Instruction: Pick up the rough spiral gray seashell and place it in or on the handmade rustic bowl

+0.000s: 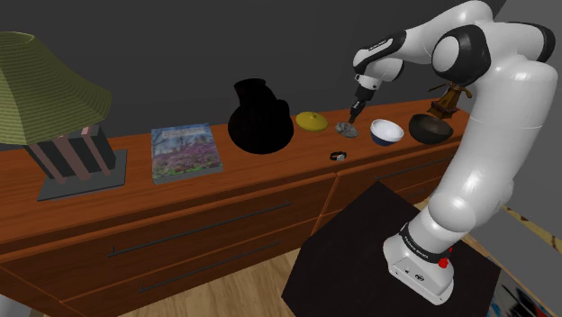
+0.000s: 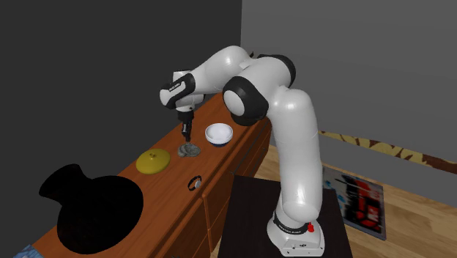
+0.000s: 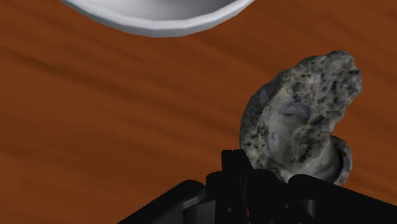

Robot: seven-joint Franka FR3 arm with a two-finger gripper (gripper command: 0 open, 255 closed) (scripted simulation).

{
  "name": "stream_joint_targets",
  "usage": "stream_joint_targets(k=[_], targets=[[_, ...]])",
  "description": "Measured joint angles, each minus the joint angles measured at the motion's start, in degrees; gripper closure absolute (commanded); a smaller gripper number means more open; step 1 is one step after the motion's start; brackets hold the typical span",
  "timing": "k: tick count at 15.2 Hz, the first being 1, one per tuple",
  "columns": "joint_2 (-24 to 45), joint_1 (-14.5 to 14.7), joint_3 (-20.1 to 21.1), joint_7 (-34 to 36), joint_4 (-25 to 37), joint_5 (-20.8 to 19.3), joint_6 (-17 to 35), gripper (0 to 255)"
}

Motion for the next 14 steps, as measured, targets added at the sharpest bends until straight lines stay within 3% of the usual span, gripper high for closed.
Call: stream_joint_targets(k=[2, 3, 4, 6, 8, 11, 12, 14], targets=[[0.00, 0.00, 0.00, 0.00, 0.00, 0.00, 0.00, 255], [0.00, 0.00, 0.00, 0.00, 0.00, 0.00, 0.00, 0], [0.00, 0.00, 0.00, 0.00, 0.00, 0.00, 0.00, 0], [-4.53, 2.55, -1.48, 6.72, -6.59, -1.70, 4.84, 0], [-10.18, 5.97, -3.12, 19.31, -15.05, -5.29, 12.16, 0], [-18.44, 10.07, -3.64, 44.72, -26.49, -15.29, 21.82, 0], [-19.19, 10.34, -3.36, 49.61, -28.29, -16.98, 23.77, 0], [-18.89, 10.59, -3.03, 53.02, -29.95, -17.57, 26.30, 0]])
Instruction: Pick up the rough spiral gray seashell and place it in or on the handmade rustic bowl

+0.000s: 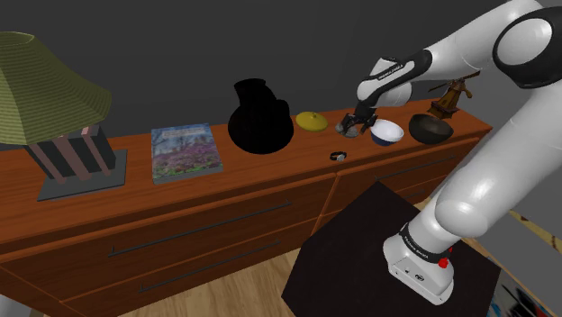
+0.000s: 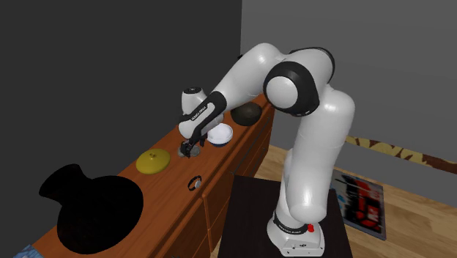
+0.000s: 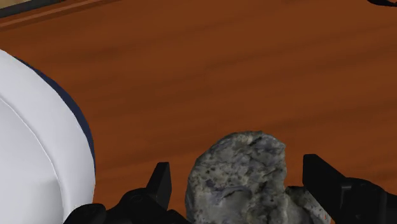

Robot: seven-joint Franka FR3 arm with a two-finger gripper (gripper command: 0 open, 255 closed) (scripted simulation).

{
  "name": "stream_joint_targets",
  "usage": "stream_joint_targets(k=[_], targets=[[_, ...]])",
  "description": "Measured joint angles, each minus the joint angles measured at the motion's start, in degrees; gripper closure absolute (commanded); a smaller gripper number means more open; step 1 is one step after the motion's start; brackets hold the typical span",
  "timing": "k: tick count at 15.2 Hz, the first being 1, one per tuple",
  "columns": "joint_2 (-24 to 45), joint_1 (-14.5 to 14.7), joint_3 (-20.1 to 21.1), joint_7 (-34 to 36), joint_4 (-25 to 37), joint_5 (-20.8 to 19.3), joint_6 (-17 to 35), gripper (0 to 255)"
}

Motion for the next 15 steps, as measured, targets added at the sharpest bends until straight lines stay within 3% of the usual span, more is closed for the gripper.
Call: stream_joint_targets(k=[5, 11, 12, 15], targets=[[3.37, 0.12, 0.33, -1.01, -0.76, 2.83, 3.91, 0], [4.07, 0.04, 0.41, -1.55, -0.77, 3.53, 4.55, 0], [4.08, 0.04, 0.41, -1.55, -0.77, 3.54, 4.56, 255], [4.06, 0.03, 0.40, -1.56, -0.77, 3.54, 4.55, 255]])
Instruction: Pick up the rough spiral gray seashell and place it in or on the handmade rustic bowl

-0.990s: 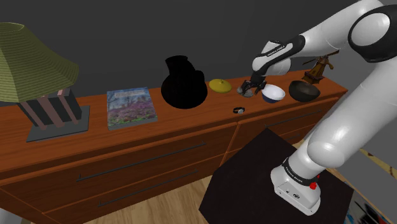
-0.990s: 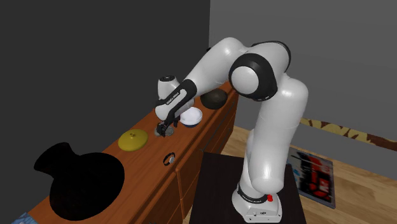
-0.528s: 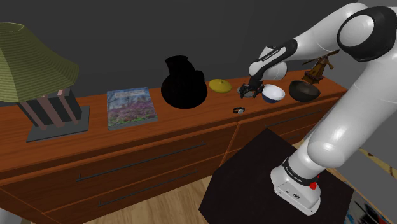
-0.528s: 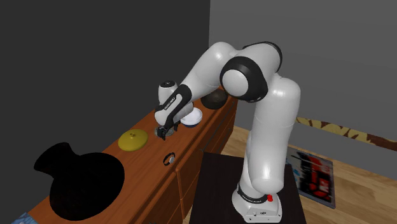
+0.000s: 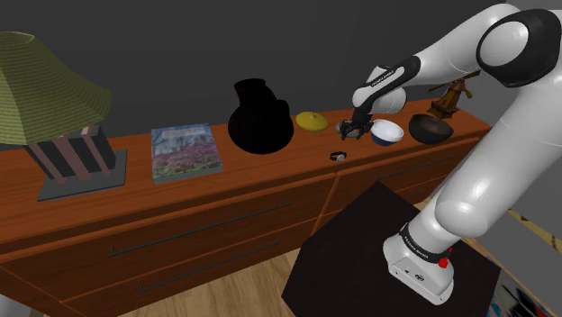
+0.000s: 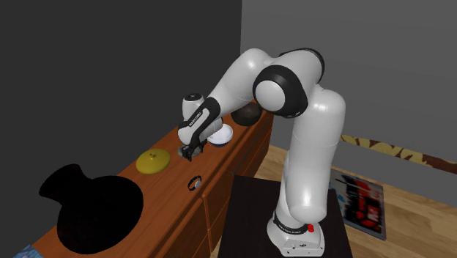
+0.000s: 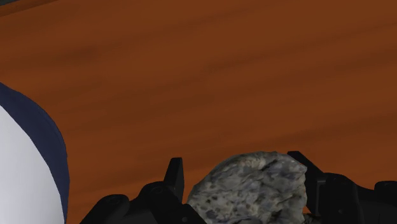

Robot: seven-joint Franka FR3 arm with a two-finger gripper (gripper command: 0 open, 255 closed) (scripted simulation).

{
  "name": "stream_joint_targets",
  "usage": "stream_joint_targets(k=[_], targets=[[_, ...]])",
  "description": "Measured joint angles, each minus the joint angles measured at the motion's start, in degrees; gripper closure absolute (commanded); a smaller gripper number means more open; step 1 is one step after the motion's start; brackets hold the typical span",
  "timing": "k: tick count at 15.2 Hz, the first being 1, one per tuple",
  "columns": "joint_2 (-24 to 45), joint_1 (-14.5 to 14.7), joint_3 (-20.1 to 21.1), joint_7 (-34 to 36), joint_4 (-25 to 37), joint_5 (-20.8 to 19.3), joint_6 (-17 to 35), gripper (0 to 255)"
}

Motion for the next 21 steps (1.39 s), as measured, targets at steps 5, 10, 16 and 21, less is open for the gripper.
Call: stream_joint_targets(k=[5, 10, 16, 21], targets=[[0.01, 0.00, 0.00, 0.00, 0.00, 0.01, 0.00, 255], [-1.52, 0.09, -0.24, 1.09, 0.32, -1.52, -1.64, 255], [-5.55, 0.06, -0.40, 3.68, 1.46, -5.04, -6.29, 255], [-8.89, -0.09, -0.08, 5.54, 2.75, -7.42, -10.54, 255]])
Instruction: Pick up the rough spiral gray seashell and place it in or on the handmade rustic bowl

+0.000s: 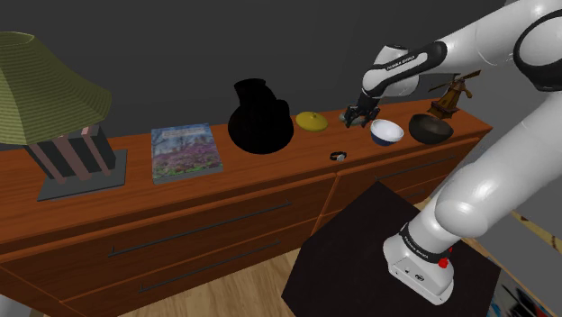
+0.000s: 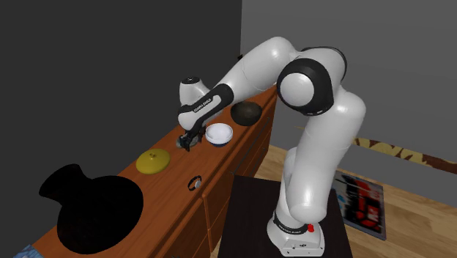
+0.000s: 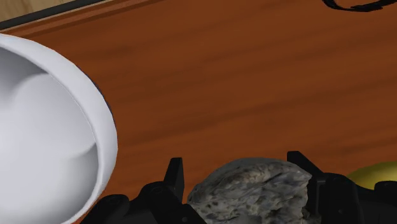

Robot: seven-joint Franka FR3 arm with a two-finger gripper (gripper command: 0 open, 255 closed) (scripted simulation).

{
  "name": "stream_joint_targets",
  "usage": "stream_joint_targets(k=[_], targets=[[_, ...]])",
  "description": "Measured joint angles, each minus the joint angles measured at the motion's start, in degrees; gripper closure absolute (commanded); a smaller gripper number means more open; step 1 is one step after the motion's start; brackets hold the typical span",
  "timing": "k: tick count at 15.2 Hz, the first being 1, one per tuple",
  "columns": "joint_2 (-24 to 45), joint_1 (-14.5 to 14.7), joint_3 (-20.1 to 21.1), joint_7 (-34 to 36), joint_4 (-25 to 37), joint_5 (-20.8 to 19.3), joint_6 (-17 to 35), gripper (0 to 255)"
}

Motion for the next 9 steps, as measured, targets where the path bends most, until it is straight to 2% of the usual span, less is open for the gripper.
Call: stream_joint_targets(k=[9], targets=[[-4.57, -0.39, 0.77, 1.80, 3.18, -2.45, -7.35, 255]])
